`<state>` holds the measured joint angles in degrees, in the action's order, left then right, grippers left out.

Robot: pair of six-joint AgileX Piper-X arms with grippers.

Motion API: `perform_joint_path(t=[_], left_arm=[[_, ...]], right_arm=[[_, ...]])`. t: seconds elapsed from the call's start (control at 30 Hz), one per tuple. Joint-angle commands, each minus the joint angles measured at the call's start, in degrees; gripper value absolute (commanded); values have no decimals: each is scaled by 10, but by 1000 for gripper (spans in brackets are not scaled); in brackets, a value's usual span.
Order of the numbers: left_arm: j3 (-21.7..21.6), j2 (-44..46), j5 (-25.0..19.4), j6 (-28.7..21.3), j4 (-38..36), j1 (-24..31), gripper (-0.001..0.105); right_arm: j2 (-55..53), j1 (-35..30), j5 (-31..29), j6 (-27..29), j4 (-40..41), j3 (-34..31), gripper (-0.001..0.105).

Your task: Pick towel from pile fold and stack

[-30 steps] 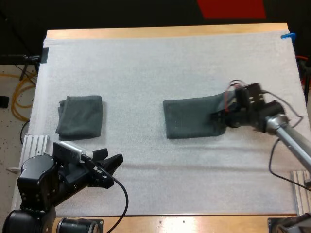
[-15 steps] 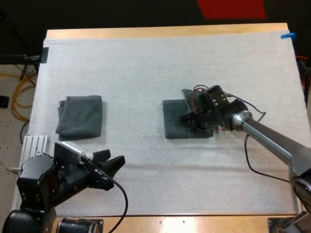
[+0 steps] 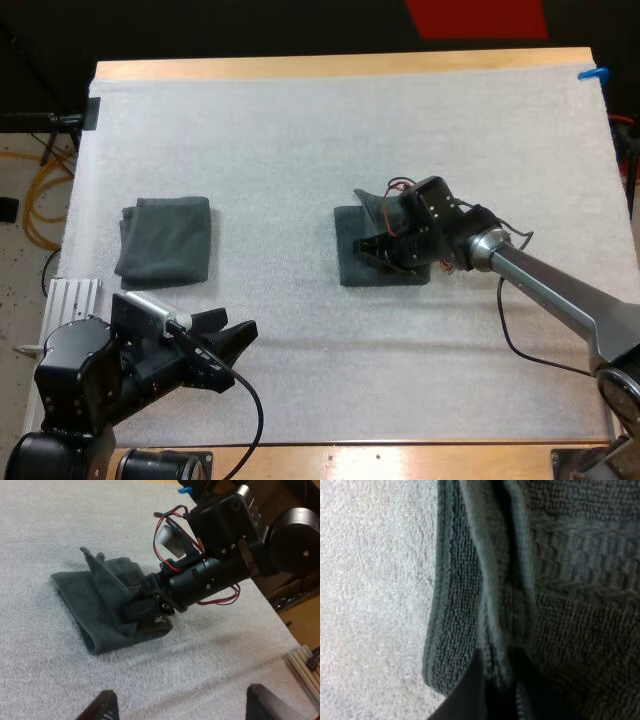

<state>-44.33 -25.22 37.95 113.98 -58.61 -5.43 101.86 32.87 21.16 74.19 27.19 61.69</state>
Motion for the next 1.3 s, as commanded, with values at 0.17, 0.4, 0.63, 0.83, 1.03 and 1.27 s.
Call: perform_joint_path(t=[0.17, 0.4, 0.63, 0.83, 1.03, 1.27], left_arm=[[-2, 0, 5, 4, 2, 1, 53], [-2, 0, 5, 4, 2, 1, 53], [-2, 0, 5, 4, 2, 1, 53], [-2, 0, 5, 4, 2, 1, 53], [-2, 0, 5, 4, 2, 1, 53], [-2, 0, 5, 4, 2, 1, 53]], right_arm=[[-1, 3, 7, 2, -4, 5, 36], [-32, 5, 65, 46, -10, 11, 70], [-83, 6, 12, 47, 0, 11, 70], [-69, 6, 11, 41, 3, 4, 70], [-22, 10, 77, 20, -42, 4, 70], [29, 45, 115, 2, -64, 4, 70]])
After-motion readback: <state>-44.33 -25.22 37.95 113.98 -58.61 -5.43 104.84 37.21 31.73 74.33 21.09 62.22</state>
